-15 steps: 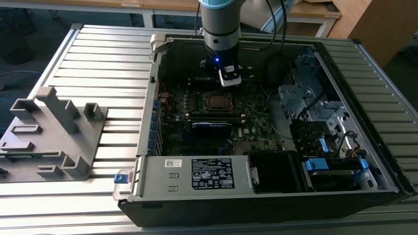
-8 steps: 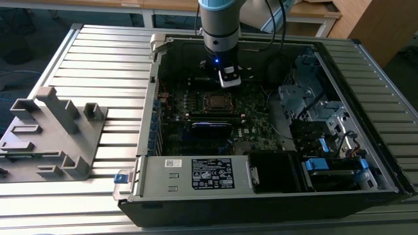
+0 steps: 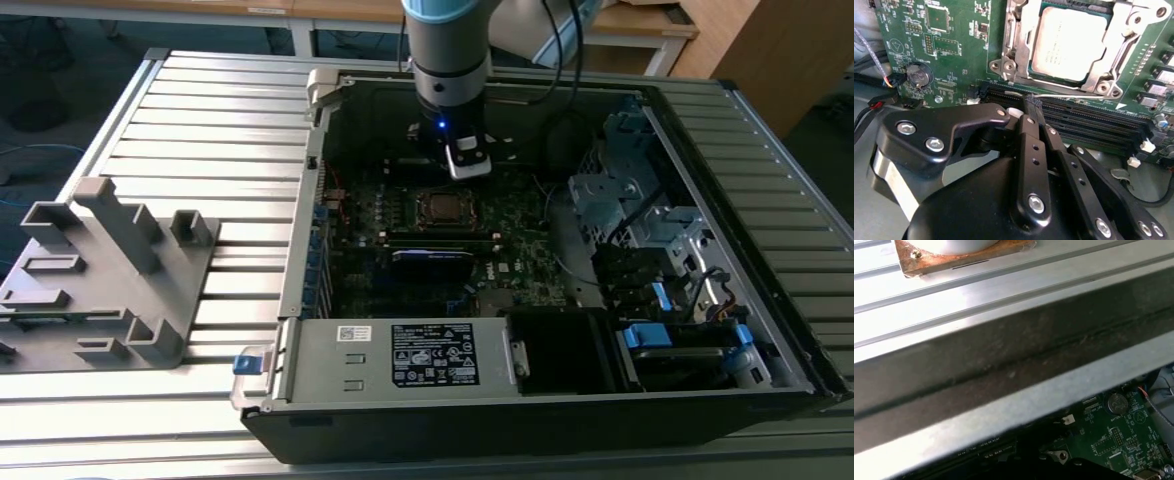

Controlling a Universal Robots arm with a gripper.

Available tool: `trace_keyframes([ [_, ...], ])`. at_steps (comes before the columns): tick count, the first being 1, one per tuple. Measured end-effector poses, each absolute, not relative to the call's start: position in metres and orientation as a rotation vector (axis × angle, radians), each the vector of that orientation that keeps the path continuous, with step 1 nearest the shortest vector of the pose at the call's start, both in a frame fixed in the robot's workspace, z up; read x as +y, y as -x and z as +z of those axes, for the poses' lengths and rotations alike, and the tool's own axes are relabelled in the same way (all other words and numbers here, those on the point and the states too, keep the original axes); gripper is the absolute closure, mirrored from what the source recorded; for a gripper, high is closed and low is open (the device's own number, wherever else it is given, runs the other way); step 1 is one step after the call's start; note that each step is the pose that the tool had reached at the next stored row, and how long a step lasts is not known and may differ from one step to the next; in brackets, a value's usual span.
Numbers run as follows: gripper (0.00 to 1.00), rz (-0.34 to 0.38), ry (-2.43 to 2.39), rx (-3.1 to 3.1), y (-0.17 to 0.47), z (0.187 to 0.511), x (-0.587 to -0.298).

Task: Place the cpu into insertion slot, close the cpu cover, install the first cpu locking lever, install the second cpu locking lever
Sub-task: 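Install the first cpu locking lever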

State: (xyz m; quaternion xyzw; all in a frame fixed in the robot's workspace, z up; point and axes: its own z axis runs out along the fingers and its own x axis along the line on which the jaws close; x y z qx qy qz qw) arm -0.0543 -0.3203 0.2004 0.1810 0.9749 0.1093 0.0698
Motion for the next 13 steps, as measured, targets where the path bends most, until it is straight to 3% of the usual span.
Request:
trace_keyframes([
  [13,0.89,0.350,-0.534,2.929,0.0559,0.2002,-0.3210],
])
